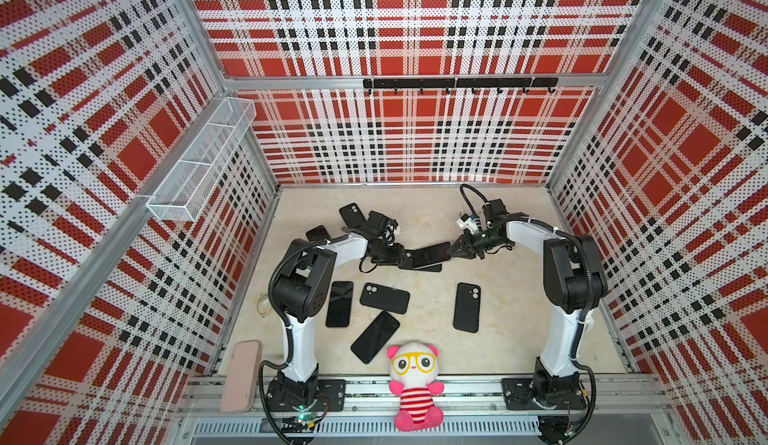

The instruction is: Put the phone into the phone case

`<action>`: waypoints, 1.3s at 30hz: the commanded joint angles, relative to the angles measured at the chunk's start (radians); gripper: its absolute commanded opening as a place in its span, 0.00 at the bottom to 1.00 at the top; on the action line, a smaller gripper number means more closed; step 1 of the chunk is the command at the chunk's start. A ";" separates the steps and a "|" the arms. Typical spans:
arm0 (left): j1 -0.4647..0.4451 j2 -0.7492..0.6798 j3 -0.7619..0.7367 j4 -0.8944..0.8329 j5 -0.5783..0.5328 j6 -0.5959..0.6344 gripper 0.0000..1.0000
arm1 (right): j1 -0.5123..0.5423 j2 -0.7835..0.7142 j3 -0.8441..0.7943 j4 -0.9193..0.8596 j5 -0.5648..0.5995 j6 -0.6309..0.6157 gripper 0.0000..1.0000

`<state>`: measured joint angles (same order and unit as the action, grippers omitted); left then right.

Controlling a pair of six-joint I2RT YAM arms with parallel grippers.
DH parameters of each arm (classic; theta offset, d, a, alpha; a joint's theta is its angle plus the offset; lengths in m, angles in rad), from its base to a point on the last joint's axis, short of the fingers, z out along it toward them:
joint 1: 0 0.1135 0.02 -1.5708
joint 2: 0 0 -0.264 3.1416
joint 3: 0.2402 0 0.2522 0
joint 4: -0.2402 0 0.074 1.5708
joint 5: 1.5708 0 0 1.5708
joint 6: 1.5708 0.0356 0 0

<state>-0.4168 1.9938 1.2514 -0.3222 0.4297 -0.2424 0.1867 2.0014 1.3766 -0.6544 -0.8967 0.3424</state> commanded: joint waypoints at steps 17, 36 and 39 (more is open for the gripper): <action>-0.016 0.024 -0.011 0.019 0.033 -0.021 0.49 | 0.072 0.133 0.030 0.105 0.018 0.072 0.06; -0.030 0.019 -0.006 -0.004 -0.029 -0.006 0.40 | 0.092 0.109 0.157 -0.095 0.220 -0.019 0.39; -0.030 0.025 -0.002 -0.009 -0.037 -0.006 0.40 | 0.092 0.089 0.196 -0.156 0.287 -0.036 0.43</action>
<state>-0.4397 1.9968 1.2514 -0.3149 0.4049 -0.2611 0.2729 2.1361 1.5349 -0.7193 -0.6964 0.3538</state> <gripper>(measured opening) 0.404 0.419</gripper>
